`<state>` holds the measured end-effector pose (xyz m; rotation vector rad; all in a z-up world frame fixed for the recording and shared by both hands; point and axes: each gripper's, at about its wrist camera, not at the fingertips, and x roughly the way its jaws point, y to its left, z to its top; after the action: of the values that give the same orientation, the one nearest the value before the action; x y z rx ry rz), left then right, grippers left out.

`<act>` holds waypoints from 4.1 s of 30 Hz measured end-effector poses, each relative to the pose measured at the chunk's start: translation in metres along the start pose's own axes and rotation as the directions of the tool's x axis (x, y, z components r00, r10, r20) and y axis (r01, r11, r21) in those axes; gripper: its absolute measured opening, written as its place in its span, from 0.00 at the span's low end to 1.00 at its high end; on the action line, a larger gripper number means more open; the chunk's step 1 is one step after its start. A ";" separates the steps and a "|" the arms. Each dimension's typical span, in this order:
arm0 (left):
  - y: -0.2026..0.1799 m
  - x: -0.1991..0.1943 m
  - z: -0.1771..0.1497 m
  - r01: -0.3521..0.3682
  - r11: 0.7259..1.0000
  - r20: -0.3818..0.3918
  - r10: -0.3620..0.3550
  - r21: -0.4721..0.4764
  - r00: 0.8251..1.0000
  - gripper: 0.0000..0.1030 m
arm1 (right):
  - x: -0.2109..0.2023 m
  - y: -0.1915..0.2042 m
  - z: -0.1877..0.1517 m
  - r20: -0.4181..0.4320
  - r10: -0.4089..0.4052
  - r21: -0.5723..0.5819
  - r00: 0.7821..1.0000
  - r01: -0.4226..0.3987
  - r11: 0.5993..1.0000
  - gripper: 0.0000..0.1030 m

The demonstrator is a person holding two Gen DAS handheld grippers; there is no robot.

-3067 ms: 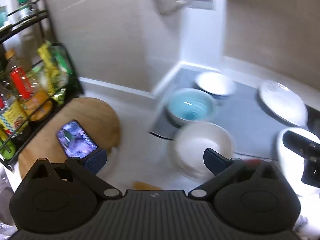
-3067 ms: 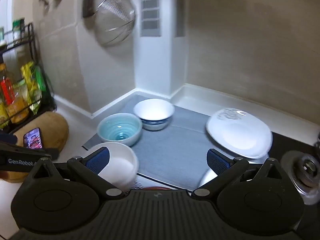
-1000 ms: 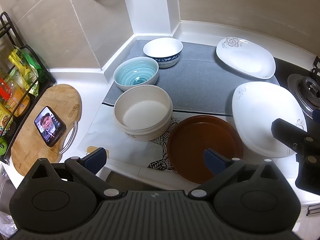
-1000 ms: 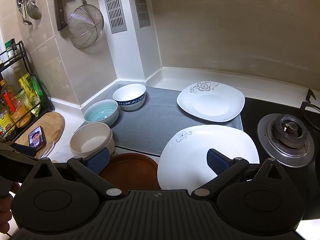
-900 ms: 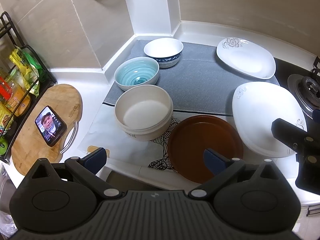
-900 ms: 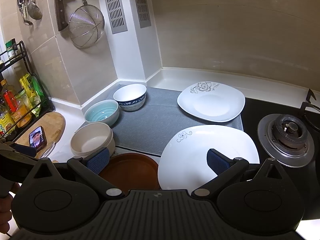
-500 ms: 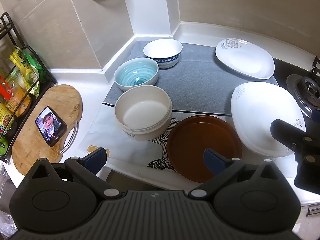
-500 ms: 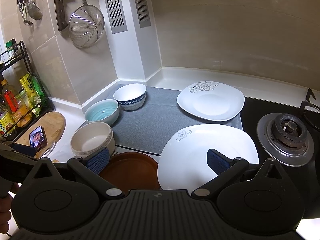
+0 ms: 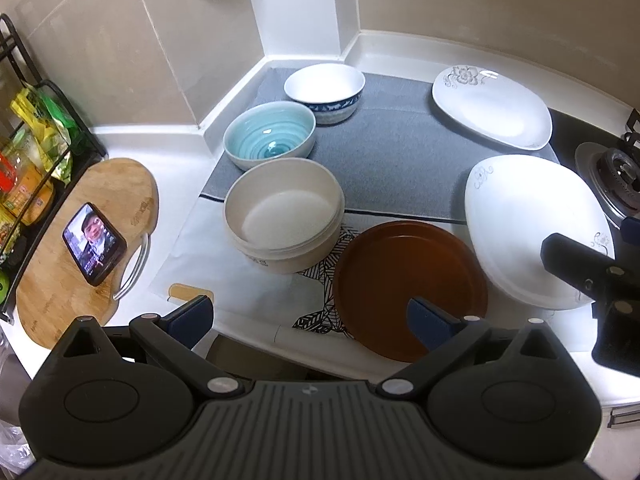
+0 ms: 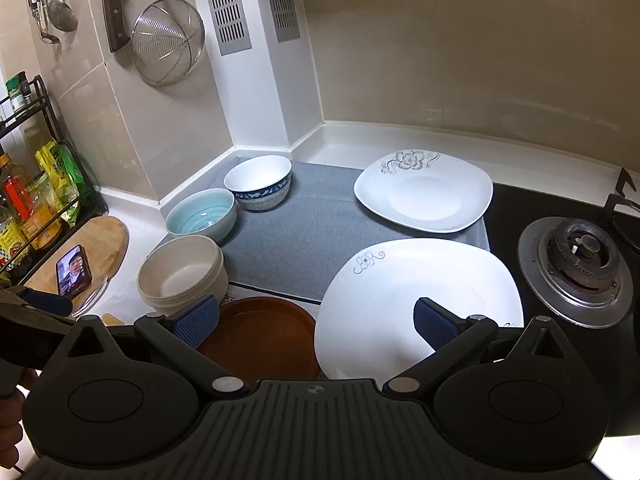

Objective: Organize plates and bowls

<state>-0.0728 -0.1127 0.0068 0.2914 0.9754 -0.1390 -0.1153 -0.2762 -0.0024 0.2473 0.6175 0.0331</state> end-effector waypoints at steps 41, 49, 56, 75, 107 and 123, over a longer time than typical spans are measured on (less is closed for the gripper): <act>0.044 0.134 -0.018 0.196 0.961 -0.358 -0.257 -0.197 0.898 1.00 | 0.204 0.039 0.029 -0.510 0.212 -0.054 0.834 -0.277 0.959 1.00; 0.068 0.131 -0.033 0.169 0.949 -0.360 -0.261 -0.268 0.896 1.00 | 0.199 0.062 0.010 -0.532 0.228 -0.057 0.816 -0.303 0.951 1.00; 0.092 0.126 -0.050 0.169 0.915 -0.336 -0.299 -0.366 0.893 1.00 | 0.185 0.057 0.004 -0.523 0.211 -0.059 0.826 -0.282 0.958 1.00; 0.096 0.111 -0.047 0.220 0.888 -0.292 -0.354 -0.405 0.889 0.16 | 0.161 0.063 -0.018 -0.439 0.309 -0.067 0.844 -0.374 0.925 0.38; -0.127 0.128 0.081 0.469 0.870 -0.255 -0.423 0.155 0.869 0.23 | 0.070 -0.120 -0.007 -0.178 -0.041 0.164 0.983 0.071 0.984 0.34; -0.126 0.148 0.057 0.479 0.877 -0.243 -0.457 0.036 0.856 0.87 | 0.095 -0.140 0.001 -0.186 -0.165 0.146 0.969 0.193 0.970 0.80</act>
<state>0.0237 -0.2484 -0.1091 0.1515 1.2599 -0.6136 -0.0428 -0.4020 -0.0891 0.3487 0.8151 -0.1731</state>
